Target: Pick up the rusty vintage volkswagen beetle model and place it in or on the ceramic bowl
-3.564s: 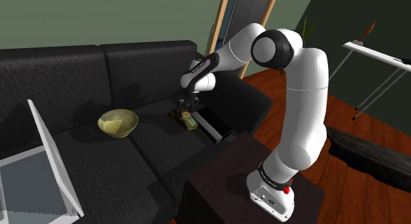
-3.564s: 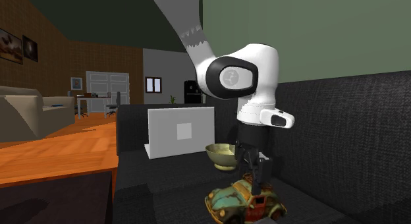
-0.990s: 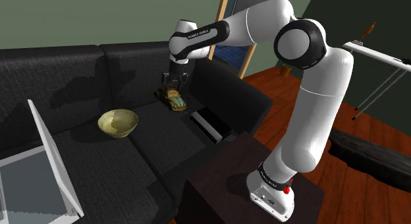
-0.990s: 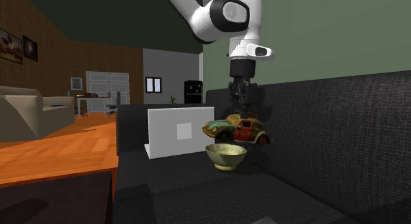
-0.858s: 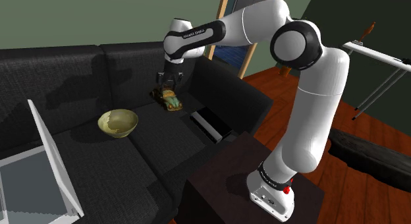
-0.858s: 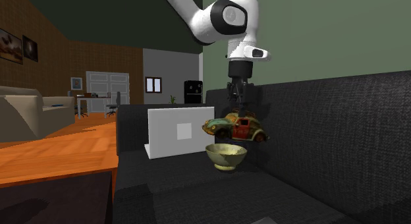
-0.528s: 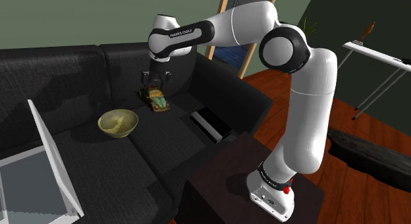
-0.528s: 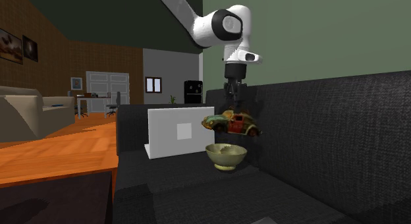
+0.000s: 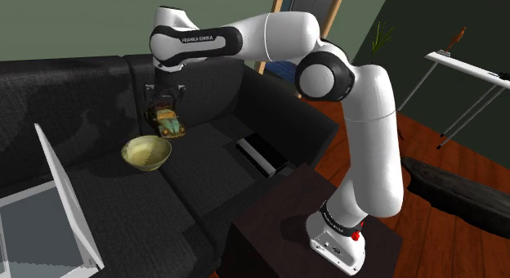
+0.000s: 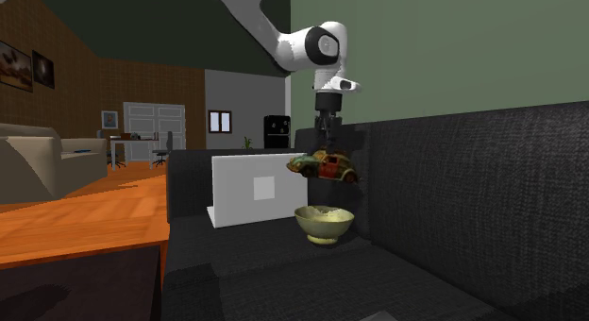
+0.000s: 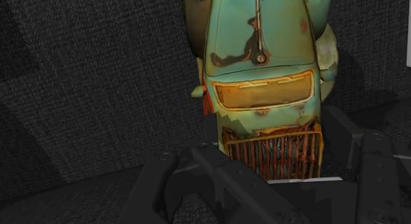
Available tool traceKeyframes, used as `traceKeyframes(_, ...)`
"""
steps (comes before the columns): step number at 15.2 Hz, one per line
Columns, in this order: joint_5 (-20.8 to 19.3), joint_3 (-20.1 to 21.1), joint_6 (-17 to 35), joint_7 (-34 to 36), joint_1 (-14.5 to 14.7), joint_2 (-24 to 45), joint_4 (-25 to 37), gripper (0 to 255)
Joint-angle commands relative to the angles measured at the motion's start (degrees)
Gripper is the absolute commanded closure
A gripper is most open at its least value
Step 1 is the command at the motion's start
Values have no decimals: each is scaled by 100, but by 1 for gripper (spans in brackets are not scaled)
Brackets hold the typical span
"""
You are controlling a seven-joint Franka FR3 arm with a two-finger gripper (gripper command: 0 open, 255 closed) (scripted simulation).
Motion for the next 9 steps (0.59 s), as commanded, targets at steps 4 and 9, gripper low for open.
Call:
traceKeyframes(4,-105,46,-882,466,364,1198,2133,255)
traceKeyframes(9,-98,44,-530,436,362,1240,1821,255)
